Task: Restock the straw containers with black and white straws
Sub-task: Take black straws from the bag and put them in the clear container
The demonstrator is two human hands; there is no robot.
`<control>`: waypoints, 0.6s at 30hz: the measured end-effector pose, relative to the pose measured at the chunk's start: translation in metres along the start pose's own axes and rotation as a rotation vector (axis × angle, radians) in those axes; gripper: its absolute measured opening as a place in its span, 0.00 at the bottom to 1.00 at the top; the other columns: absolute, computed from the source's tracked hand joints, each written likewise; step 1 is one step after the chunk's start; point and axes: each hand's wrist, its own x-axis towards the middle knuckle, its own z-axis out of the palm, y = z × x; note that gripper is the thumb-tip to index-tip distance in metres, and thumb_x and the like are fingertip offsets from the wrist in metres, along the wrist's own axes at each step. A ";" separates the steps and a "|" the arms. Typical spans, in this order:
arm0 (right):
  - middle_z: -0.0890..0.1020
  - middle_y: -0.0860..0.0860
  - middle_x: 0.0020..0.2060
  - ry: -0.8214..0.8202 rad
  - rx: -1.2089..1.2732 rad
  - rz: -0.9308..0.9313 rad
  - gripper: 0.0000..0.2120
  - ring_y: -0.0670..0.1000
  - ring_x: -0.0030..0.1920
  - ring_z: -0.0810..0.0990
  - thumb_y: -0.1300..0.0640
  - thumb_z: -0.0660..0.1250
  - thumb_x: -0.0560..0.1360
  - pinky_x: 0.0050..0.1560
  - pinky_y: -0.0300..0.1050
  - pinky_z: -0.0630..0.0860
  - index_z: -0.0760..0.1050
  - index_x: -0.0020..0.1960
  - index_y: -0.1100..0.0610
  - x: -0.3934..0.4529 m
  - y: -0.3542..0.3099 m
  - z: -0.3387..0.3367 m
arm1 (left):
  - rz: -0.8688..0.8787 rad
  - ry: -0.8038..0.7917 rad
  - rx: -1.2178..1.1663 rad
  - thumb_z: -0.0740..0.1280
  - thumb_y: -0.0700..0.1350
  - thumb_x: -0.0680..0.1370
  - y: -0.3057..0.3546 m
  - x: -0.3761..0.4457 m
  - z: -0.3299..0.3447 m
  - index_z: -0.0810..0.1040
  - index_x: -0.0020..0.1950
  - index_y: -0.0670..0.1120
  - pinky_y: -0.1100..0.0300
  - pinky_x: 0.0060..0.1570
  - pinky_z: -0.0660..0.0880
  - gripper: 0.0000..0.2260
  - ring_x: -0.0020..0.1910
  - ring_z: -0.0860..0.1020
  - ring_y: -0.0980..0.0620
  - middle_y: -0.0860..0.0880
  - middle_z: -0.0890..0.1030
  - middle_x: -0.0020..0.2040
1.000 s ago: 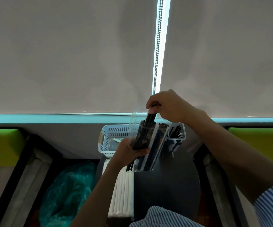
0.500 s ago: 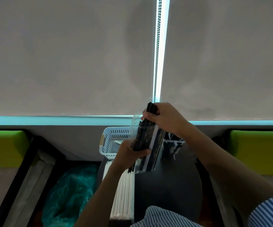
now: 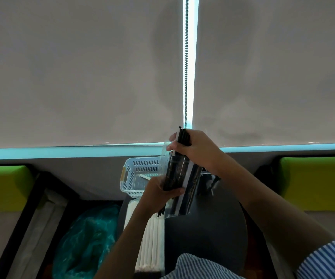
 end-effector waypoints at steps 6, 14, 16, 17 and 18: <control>0.87 0.54 0.42 0.079 0.171 0.015 0.05 0.50 0.45 0.86 0.62 0.64 0.81 0.53 0.49 0.81 0.77 0.49 0.62 -0.001 -0.003 0.003 | 0.010 0.022 -0.011 0.76 0.40 0.73 -0.004 0.001 0.001 0.84 0.52 0.43 0.60 0.50 0.82 0.09 0.48 0.85 0.57 0.51 0.87 0.48; 0.82 0.58 0.38 0.239 0.391 -0.062 0.05 0.60 0.45 0.86 0.67 0.59 0.83 0.55 0.59 0.82 0.73 0.49 0.63 0.007 -0.024 -0.019 | -0.017 0.000 -0.010 0.75 0.41 0.75 -0.011 0.005 -0.003 0.84 0.53 0.43 0.58 0.53 0.82 0.08 0.50 0.86 0.55 0.51 0.87 0.49; 0.82 0.57 0.38 0.253 0.394 -0.096 0.05 0.60 0.45 0.86 0.67 0.60 0.82 0.55 0.59 0.82 0.72 0.50 0.63 0.008 -0.031 -0.029 | -0.024 -0.001 -0.009 0.75 0.40 0.75 -0.011 0.004 -0.002 0.84 0.53 0.43 0.58 0.53 0.82 0.08 0.49 0.86 0.55 0.52 0.87 0.48; 0.82 0.57 0.37 0.268 0.399 -0.115 0.04 0.61 0.45 0.86 0.66 0.60 0.82 0.55 0.59 0.81 0.72 0.49 0.62 0.009 -0.034 -0.033 | -0.036 0.004 -0.020 0.75 0.40 0.75 -0.011 0.004 -0.001 0.84 0.53 0.43 0.57 0.53 0.82 0.08 0.48 0.86 0.54 0.52 0.87 0.48; 0.82 0.57 0.37 0.286 0.401 -0.136 0.04 0.61 0.45 0.86 0.66 0.60 0.82 0.55 0.59 0.81 0.73 0.49 0.62 0.009 -0.037 -0.039 | -0.048 0.012 -0.027 0.75 0.40 0.74 -0.012 0.004 0.001 0.84 0.53 0.44 0.56 0.53 0.82 0.08 0.48 0.86 0.54 0.52 0.88 0.48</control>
